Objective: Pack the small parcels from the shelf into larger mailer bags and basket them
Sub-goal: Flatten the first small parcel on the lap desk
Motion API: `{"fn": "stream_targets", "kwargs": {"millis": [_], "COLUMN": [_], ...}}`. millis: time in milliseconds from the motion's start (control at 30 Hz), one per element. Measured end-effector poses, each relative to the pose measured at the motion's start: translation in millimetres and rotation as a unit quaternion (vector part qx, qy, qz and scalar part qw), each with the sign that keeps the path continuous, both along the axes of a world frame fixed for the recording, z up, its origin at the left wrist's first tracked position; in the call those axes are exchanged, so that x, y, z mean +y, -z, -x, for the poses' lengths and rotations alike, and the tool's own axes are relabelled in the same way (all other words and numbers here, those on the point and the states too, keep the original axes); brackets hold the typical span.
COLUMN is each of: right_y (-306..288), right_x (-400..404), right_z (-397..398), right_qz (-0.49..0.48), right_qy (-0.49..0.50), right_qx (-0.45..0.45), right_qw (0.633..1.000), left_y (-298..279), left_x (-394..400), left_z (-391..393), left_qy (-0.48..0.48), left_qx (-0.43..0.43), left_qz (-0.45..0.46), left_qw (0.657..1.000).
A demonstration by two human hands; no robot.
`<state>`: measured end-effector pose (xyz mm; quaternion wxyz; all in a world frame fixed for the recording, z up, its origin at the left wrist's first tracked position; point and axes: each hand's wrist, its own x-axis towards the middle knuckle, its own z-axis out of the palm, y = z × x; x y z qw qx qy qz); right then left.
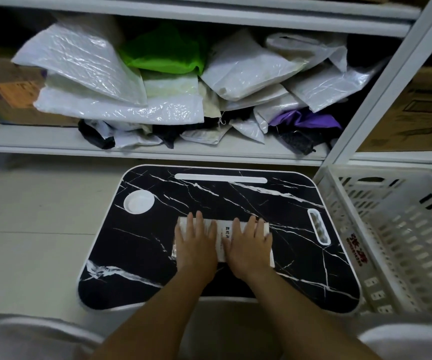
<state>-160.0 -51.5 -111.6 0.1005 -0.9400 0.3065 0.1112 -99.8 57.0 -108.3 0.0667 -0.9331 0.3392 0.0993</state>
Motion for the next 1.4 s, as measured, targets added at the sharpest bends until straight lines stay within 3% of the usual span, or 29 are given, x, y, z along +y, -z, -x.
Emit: {"fn": "stream_targets", "kwargs": {"millis": [133,333,700,1067,1200,1400], "right_y": [12.3,23.3,10.3,-4.1,-23.7,-83.2], "right_x": [12.3,9.2,-14.4,-19.0,-10.7,18.1], "right_z": [6.1,8.3,5.9,-3.4,-19.4,-90.6], "right_qz": [-0.003,0.042,-0.048,0.0,0.049,-0.004], "right_qy": [0.024,0.019,-0.014,-0.035,-0.008,-0.043], "right_qx": [-0.017,-0.079,-0.064,-0.021,-0.077,-0.282], "right_qw": [1.0,0.996,0.997,0.999,0.996,0.959], "left_y": [11.7,13.5,16.6,-7.2,-34.2,-85.6], "left_x": [5.5,11.0,8.3,21.2,29.3,49.9], "left_z": [10.1,-3.5,-20.3,-45.0,-69.6,-126.4], "left_qy": [0.008,0.023,0.021,0.036,0.045,0.016], "left_qx": [0.074,0.096,0.104,0.151,0.13,0.065], "left_qz": [0.071,0.037,0.021,0.021,0.008,0.134], "left_qw": [0.995,0.994,0.994,0.988,0.99,0.989]}}
